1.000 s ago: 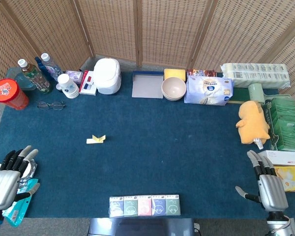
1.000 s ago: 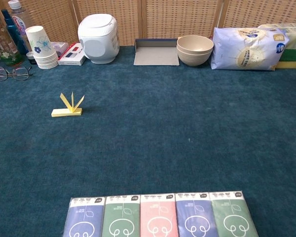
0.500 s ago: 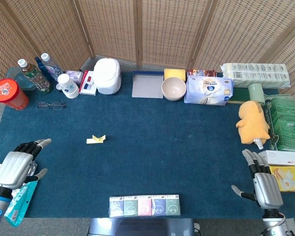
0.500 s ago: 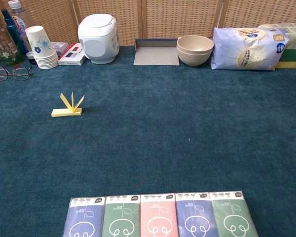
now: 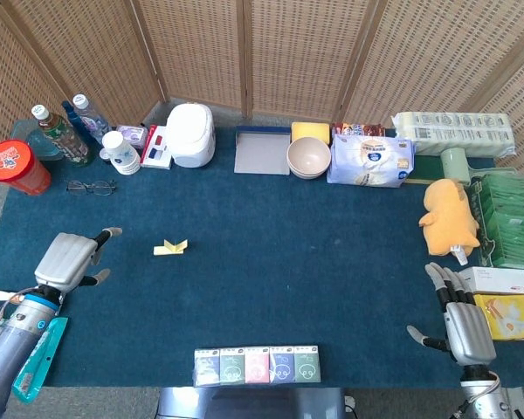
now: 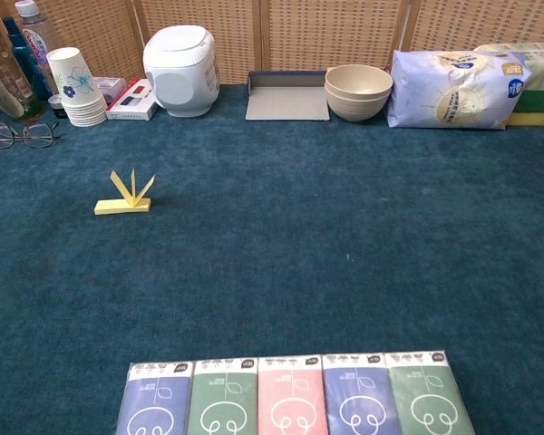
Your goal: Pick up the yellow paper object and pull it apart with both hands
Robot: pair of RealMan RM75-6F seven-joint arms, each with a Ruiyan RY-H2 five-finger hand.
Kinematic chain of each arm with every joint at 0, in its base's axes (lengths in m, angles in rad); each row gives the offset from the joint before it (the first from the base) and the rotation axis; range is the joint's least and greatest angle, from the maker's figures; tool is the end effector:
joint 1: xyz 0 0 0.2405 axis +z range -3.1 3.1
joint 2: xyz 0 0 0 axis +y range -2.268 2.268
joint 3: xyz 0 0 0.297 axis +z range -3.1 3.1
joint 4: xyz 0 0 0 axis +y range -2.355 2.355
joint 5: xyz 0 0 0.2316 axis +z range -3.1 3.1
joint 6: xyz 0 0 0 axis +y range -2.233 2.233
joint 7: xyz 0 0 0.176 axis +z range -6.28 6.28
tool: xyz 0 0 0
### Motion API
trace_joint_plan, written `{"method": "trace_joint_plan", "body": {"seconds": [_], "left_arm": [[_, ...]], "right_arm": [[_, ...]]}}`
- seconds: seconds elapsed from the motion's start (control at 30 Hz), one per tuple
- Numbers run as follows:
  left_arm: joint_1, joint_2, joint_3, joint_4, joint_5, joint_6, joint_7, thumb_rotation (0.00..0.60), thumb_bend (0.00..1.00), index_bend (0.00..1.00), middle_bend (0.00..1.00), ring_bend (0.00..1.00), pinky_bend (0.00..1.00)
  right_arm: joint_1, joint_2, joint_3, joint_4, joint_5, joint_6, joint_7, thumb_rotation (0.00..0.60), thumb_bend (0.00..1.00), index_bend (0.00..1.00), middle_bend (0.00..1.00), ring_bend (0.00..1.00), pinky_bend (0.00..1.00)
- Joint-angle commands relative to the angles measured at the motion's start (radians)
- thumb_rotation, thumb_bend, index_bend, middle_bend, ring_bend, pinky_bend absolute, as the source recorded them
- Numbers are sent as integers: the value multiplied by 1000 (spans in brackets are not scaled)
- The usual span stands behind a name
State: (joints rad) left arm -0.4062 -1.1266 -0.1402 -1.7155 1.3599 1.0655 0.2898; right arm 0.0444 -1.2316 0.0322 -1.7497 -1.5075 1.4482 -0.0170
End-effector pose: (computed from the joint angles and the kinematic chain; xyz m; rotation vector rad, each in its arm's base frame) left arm -0.2745 0.3288 0.0968 -1.7619 -0.8251 -0.7662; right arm -0.3211 -0.1968 0.0966 1.3322 -1.1473 1.0251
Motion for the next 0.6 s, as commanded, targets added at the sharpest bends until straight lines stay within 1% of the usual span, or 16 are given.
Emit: {"method": "trace_joint_plan", "body": {"seconds": [0.03, 0.2, 0.43, 0.6], "left_arm": [[-38, -36, -4, 50, -32, -47, -1, 600, 193, 288, 752, 817, 764], [-73, -75, -2, 98, -65, -83, 19, 600, 193, 368, 835, 885, 778], [-116, -133, -3, 160, -131, -110, 81, 600, 222, 372, 850, 897, 796], [-144, -167, -2, 198, -179, -141, 95, 600, 230, 372, 859, 904, 796]], "right_arm": [[6, -6, 3, 0, 10, -9, -8, 600, 148, 0, 40, 0, 0], [16, -15, 9, -1, 24, -25, -21, 600, 149, 0, 40, 0, 0], [28, -18, 17, -6, 41, -38, -37, 600, 148, 0, 40, 0, 0], [33, -19, 18, -13, 47, -43, -49, 600, 148, 0, 40, 0, 0]]}}
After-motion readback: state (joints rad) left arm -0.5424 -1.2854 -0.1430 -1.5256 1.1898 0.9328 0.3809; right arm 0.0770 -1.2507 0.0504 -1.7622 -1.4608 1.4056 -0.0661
